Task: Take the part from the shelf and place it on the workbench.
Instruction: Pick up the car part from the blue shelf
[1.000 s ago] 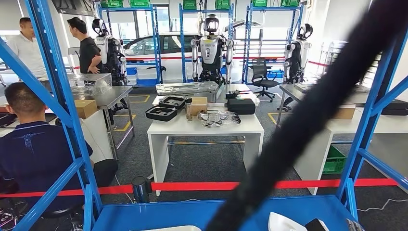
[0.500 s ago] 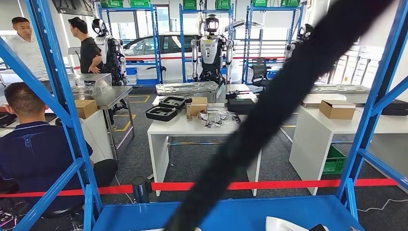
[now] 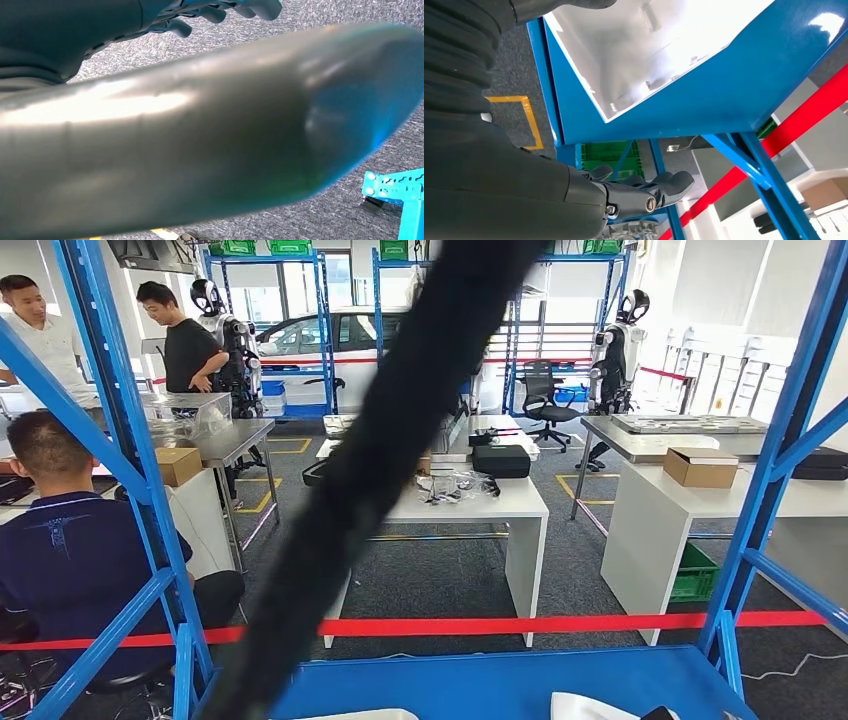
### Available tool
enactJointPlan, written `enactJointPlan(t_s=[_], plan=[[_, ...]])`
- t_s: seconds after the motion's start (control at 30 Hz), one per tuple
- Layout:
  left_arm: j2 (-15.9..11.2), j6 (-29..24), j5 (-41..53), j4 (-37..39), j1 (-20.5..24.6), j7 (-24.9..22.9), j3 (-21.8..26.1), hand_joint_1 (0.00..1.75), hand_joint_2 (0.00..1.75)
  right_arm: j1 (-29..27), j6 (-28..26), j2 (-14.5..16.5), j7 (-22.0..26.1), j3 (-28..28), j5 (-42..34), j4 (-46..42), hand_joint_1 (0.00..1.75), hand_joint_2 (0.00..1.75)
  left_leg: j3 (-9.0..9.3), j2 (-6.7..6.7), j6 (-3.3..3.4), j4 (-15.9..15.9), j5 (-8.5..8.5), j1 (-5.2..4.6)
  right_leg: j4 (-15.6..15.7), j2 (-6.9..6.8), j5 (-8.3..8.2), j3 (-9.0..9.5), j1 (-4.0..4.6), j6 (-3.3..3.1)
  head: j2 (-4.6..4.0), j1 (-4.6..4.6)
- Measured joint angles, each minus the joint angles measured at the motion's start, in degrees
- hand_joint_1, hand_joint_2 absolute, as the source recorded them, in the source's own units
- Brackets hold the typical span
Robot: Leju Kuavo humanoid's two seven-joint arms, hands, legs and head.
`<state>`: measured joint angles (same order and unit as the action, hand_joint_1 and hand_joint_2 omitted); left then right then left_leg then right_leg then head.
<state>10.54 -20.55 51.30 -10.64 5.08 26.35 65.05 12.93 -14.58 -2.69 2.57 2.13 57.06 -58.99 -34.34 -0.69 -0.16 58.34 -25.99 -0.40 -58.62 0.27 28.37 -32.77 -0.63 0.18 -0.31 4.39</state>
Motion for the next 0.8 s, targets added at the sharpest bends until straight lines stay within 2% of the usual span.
enactJointPlan(t_s=[0.47, 0.8], plan=[[0.00, -0.01, 0.00, 0.02, 0.00, -0.11, 0.00, 0.00, 0.00, 3.79, 5.38, -0.04, 3.68, -0.16, -1.02, 4.63, 0.00, 1.75, 0.02, -0.01, 0.00, 0.00, 0.00, 0.00, 0.00, 0.01, 0.00, 0.01, 0.00, 0.00, -0.02, -0.16], [0.02, 0.05, 0.02, 0.02, -0.02, -0.23, 0.00, 0.00, 0.00, 4.48, 6.78, -0.46, 4.32, -0.16, -0.94, 7.54, 0.00, 1.75, 0.01, -0.01, 0.00, 0.00, 0.00, 0.00, 0.00, 0.00, 0.00, 0.02, 0.00, 0.00, 0.00, -0.33]])
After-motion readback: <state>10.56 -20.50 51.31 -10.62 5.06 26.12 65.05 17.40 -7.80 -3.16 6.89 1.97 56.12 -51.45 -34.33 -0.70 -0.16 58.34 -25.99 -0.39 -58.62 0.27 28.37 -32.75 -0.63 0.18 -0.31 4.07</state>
